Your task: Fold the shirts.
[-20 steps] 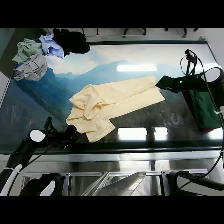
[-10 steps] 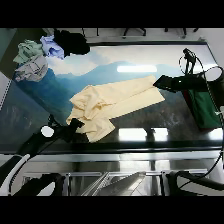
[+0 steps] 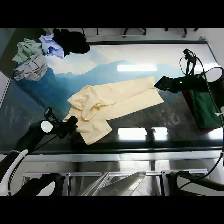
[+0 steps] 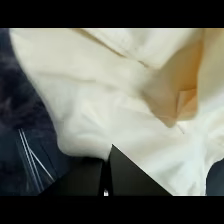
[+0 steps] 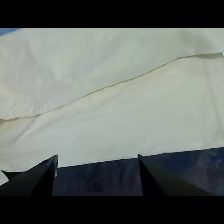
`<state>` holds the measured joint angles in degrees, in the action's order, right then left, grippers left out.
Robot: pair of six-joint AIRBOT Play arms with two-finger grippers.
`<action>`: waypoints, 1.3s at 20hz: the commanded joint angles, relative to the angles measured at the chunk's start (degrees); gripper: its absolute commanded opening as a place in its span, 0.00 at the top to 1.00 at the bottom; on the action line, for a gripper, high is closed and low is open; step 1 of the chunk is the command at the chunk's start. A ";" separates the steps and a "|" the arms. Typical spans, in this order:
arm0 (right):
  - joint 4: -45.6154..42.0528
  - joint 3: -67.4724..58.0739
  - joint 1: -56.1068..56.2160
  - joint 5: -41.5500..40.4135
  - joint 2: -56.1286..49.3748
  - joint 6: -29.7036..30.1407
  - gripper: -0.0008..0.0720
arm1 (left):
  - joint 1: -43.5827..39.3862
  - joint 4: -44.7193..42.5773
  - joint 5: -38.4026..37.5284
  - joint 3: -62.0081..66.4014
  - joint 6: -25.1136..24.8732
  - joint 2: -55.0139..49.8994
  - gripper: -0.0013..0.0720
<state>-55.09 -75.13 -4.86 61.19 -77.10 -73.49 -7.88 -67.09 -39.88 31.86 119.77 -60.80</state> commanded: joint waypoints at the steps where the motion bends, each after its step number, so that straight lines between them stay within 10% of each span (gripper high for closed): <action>1: -3.74 0.00 -0.39 1.62 -0.24 -2.23 0.20 | 0.90 -3.91 -4.37 0.20 -0.15 10.64 0.97; 10: -2.69 0.00 -9.44 9.66 -14.93 -2.40 0.20 | 16.63 -3.19 -23.74 0.37 -6.95 31.71 0.97; 22: 7.30 0.00 1.77 5.53 -28.55 1.55 0.22 | 22.03 2.60 -29.64 15.04 -21.24 15.39 0.97; 25: 7.13 0.00 2.69 6.80 -28.50 0.92 0.66 | 22.01 2.62 -29.66 17.97 -22.36 12.55 0.97; 26: 7.13 -0.02 2.34 7.17 -28.17 0.90 0.96 | 22.01 2.62 -29.75 18.64 -23.19 11.78 0.97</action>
<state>-48.38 -75.09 -3.42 67.92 -105.32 -72.38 14.06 -64.53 -68.97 47.55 99.11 -46.19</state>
